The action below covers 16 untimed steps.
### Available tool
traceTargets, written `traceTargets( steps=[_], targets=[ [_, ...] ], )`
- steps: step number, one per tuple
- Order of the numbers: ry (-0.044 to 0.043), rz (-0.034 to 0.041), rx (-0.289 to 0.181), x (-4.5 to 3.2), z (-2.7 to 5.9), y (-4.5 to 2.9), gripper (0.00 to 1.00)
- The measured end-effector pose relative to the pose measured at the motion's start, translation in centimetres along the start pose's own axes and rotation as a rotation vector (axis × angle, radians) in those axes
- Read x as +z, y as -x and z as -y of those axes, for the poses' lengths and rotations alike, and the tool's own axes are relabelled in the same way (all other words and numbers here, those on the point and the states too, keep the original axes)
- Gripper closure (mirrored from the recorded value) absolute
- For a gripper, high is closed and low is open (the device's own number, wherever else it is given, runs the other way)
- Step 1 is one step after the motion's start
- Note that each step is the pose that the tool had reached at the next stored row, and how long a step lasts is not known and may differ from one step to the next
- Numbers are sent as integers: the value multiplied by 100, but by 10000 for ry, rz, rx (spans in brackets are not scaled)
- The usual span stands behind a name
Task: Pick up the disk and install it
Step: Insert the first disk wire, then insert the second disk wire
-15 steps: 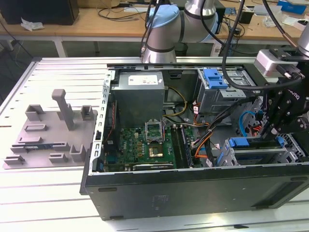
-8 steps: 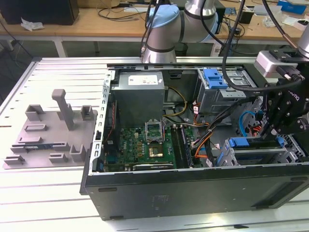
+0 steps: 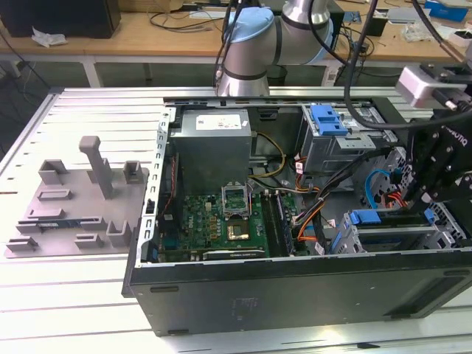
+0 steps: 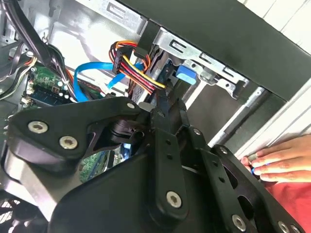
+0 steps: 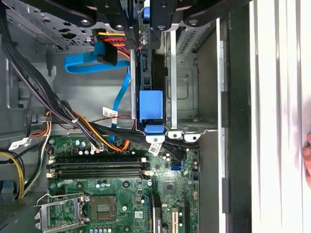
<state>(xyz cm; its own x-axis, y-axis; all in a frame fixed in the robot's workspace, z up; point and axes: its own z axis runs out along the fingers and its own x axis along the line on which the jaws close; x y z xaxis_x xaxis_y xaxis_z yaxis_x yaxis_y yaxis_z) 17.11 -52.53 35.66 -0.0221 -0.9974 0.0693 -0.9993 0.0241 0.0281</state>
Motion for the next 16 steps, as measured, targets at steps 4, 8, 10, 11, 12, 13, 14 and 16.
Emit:
traceTargets(
  steps=[4,8,10,11,12,13,14,16],
  targets=[
    [0,0,0,-99,-1,-8,76],
    [-1,1,0,-166,0,-12,76],
    [1,3,0,-185,0,-14,76],
    [0,1,-1,-188,0,-14,76],
    [0,1,0,-192,0,-14,76],
    [0,1,0,-192,0,-14,76],
    [0,0,0,-193,0,-14,76],
    [0,1,0,-194,0,-14,76]
  ],
)
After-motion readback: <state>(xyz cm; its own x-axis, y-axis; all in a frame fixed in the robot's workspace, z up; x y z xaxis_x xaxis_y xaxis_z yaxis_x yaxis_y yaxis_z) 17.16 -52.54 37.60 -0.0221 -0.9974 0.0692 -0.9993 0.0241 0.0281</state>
